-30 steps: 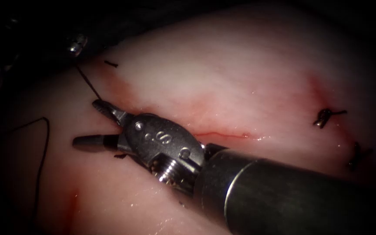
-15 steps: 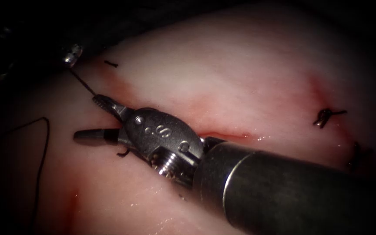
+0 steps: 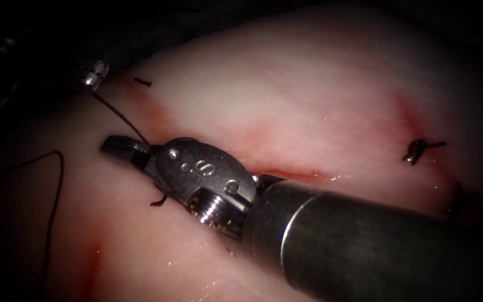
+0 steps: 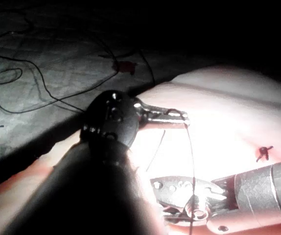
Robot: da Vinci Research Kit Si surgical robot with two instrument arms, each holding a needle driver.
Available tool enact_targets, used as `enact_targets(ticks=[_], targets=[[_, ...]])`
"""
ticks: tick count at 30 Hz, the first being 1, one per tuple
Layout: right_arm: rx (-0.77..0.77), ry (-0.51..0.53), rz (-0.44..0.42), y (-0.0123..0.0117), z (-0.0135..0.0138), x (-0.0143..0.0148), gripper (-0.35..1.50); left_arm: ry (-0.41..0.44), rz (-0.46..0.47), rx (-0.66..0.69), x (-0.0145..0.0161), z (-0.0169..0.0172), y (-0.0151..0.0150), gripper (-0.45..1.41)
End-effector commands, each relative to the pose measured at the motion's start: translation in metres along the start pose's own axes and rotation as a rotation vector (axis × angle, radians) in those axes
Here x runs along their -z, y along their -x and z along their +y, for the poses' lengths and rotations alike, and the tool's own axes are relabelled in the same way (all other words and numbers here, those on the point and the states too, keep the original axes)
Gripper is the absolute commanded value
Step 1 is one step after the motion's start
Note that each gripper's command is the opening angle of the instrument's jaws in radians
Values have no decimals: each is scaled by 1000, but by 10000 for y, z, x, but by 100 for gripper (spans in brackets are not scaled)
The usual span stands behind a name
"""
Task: Wound Closure
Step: With the right tool cut the suture, then set the suture down onto the skin with the left arm.
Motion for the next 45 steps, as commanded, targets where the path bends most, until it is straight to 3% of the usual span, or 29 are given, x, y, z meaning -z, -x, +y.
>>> enact_targets(ticks=[1, 4, 5, 6, 7, 10, 11, 13, 18, 19, 23, 28, 37, 45], targets=[[2, 4, 11, -11, 1, -12, -35, 0, 0, -6, -1, -10, -4, -45], [1, -5, 15, -12, 3, -4, -35, -1, 0, -6, 0, -10, -4, -45], [2, -16, 17, -11, 7, 9, -15, -1, 0, -6, 2, -8, -4, -45], [7, -33, 18, -12, 16, 28, 53, 0, -2, -9, 4, -3, -3, -45], [23, -40, 20, -13, 20, 37, 83, 1, -3, -10, 4, 0, -2, -45], [153, -80, 19, -19, 44, 78, 128, 3, -2, -14, 2, 10, -2, -45], [181, -89, 19, -20, 50, 87, 133, 8, -3, -15, -1, 13, -3, -45], [258, -110, 38, -24, 66, 114, 140, 14, 3, -26, -13, 20, -4, -45], [306, -96, 52, -29, 89, 150, 135, 28, 19, -44, -44, 36, -3, -45], [331, -80, 47, -32, 98, 159, 133, 35, 29, -56, -62, 44, 0, -45], [360, -41, 46, -38, 120, 172, 133, 68, 34, -87, -100, 65, 20, -45], [365, -24, 43, -38, 132, 172, 130, 70, 61, -87, -134, 83, 50, -45], [368, -4, 53, -32, 129, 159, 123, 51, 115, -75, -181, 102, 94, -45], [378, 6, 44, -25, 119, 148, 118, 126, 85, -55, -246, 109, 150, -45]])
